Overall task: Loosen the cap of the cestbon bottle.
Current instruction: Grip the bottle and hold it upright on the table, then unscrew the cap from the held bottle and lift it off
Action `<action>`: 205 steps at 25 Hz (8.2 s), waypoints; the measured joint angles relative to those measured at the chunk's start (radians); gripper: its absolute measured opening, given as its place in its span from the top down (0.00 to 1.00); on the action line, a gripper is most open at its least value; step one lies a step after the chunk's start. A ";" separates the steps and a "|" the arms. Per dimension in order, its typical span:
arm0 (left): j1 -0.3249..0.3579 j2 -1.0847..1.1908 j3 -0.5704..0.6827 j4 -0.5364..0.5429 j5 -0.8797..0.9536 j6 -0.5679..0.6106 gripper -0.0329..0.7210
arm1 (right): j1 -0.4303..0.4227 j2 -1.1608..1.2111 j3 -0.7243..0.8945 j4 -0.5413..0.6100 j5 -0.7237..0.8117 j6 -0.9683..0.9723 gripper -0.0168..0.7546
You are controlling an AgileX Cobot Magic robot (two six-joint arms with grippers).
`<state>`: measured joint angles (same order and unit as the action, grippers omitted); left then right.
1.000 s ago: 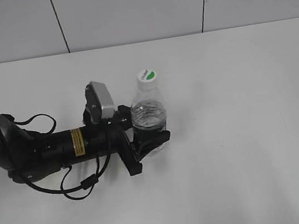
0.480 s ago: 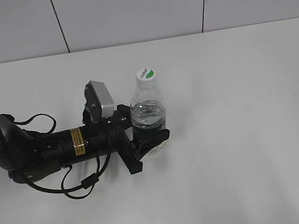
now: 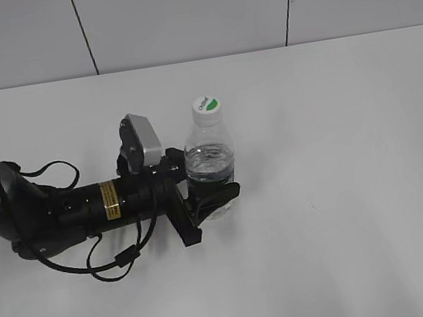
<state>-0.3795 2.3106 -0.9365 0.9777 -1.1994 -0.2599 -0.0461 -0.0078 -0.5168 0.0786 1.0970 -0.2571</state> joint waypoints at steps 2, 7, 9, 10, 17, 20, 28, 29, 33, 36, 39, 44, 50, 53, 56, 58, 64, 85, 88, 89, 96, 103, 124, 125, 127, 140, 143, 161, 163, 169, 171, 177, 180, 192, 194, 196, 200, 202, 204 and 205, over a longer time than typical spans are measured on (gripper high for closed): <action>0.000 0.000 0.000 -0.002 0.000 0.000 0.41 | 0.000 0.000 0.000 0.004 0.000 0.000 0.25; 0.000 0.000 0.000 -0.011 0.001 0.000 0.41 | 0.000 0.000 0.000 0.005 0.000 0.000 0.25; 0.000 0.000 0.000 -0.015 0.002 0.000 0.41 | 0.000 0.000 -0.001 0.004 -0.004 0.000 0.25; 0.000 0.000 0.000 -0.015 0.002 0.000 0.41 | 0.000 0.009 -0.007 0.001 -0.012 0.000 0.25; 0.000 0.000 0.000 -0.028 0.004 0.000 0.41 | 0.000 0.338 -0.108 -0.003 -0.193 -0.086 0.25; 0.000 0.000 0.000 -0.047 0.006 0.000 0.41 | 0.000 0.512 -0.183 -0.003 -0.248 -0.117 0.25; 0.000 0.000 0.001 -0.057 0.007 0.000 0.41 | 0.000 0.960 -0.463 0.060 -0.288 -0.129 0.25; 0.000 0.000 0.001 -0.057 0.007 0.000 0.41 | 0.000 0.997 -0.504 0.080 -0.288 -0.136 0.25; 0.000 0.000 0.001 -0.059 0.008 0.000 0.41 | 0.000 1.174 -0.656 0.162 -0.274 -0.187 0.25; 0.000 0.000 0.001 -0.059 0.006 0.000 0.41 | 0.000 1.298 -0.759 0.191 -0.256 -0.197 0.25; 0.000 0.000 0.001 -0.063 0.006 0.000 0.41 | 0.000 1.417 -0.865 0.195 -0.184 -0.174 0.25; 0.000 0.000 0.002 -0.066 0.006 0.000 0.41 | 0.000 1.595 -1.019 0.151 0.023 -0.062 0.25; 0.000 0.000 0.002 -0.067 0.006 0.000 0.41 | 0.031 1.711 -1.097 0.032 0.106 0.077 0.25; 0.000 0.000 0.002 -0.067 0.006 0.000 0.41 | 0.069 1.730 -1.100 0.004 0.111 0.087 0.25; 0.000 0.000 0.002 -0.068 0.007 0.000 0.41 | 0.130 1.730 -1.103 -0.019 0.113 0.089 0.25; 0.000 0.000 0.002 -0.068 0.007 0.000 0.41 | 0.184 1.730 -1.103 -0.029 0.114 0.093 0.25; 0.000 0.000 0.002 -0.069 0.007 0.000 0.41 | 0.347 1.730 -1.103 -0.044 0.115 0.111 0.25; 0.000 0.000 0.002 -0.071 0.008 0.000 0.41 | 0.608 1.812 -1.224 0.055 0.126 0.155 0.25; 0.000 0.000 0.002 -0.071 0.008 0.000 0.41 | 0.630 1.896 -1.337 0.055 0.126 0.155 0.25; 0.000 0.000 0.002 -0.071 0.008 0.000 0.41 | 0.639 1.924 -1.367 0.055 0.126 0.155 0.25; 0.000 0.000 0.002 -0.073 0.008 0.000 0.41 | 0.661 2.020 -1.463 0.072 0.126 0.163 0.25; 0.000 0.000 0.002 -0.075 0.008 0.000 0.41 | 0.675 2.062 -1.461 0.106 0.126 0.187 0.25; 0.000 0.000 0.002 -0.079 0.008 0.000 0.41 | 0.683 2.070 -1.391 0.150 0.126 0.504 0.25; 0.000 0.000 0.002 -0.082 0.008 0.000 0.41 | 0.683 2.071 -1.381 0.157 0.126 0.508 0.25; 0.000 0.000 0.002 -0.085 0.009 0.000 0.41 | 0.683 2.071 -1.373 0.159 0.126 0.510 0.25; 0.000 0.000 0.002 -0.089 0.009 0.000 0.41 | 0.683 2.062 -1.371 0.119 0.126 0.511 0.35; 0.000 0.000 0.002 -0.089 0.009 0.000 0.41 | 0.683 2.062 -1.371 0.119 0.126 0.509 0.36; -0.005 0.000 0.002 -0.067 0.007 0.000 0.41 | 0.683 2.069 -1.371 0.114 0.126 0.494 0.36; -0.005 0.000 0.002 -0.068 0.007 0.000 0.41 | 0.683 2.072 -1.371 0.114 0.126 0.489 0.36; -0.007 0.020 0.002 -0.094 -0.025 0.000 0.41 | 0.683 2.072 -1.371 0.114 0.126 0.472 0.36; -0.007 0.021 0.002 -0.096 -0.026 0.000 0.41 | 0.683 2.072 -1.371 0.114 0.126 0.469 0.36; -0.007 0.021 0.002 -0.093 -0.026 0.000 0.41 | 0.683 2.072 -1.371 0.114 0.127 0.467 0.36; -0.007 0.021 0.002 -0.087 -0.026 0.000 0.41 | 0.683 2.072 -1.371 0.116 0.127 0.463 0.36; -0.007 0.021 0.002 -0.077 -0.028 0.000 0.41 | 0.699 2.072 -1.371 0.126 0.127 0.459 0.36; -0.007 0.021 0.002 -0.077 -0.028 0.000 0.41 | 0.711 2.072 -1.371 0.105 0.127 0.459 0.36; -0.007 0.021 0.002 -0.076 -0.028 0.000 0.41 | 0.716 2.072 -1.371 0.094 0.127 0.458 0.36; -0.007 0.021 0.002 -0.075 -0.028 0.000 0.41 | 0.716 2.072 -1.371 0.083 0.127 0.457 0.36; -0.007 0.021 0.002 -0.074 -0.028 0.000 0.41 | 0.716 2.072 -1.371 0.083 0.127 0.457 0.36; -0.007 0.021 0.002 -0.074 -0.028 0.000 0.41 | 0.716 2.072 -1.371 0.076 0.127 0.457 0.36; -0.007 0.021 0.002 -0.074 -0.028 0.000 0.41 | 0.716 2.072 -1.371 0.069 0.127 0.457 0.36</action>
<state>-0.3860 2.3316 -0.9350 0.9038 -1.2279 -0.2599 0.6701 2.0639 -1.8883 0.1478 1.2236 0.1997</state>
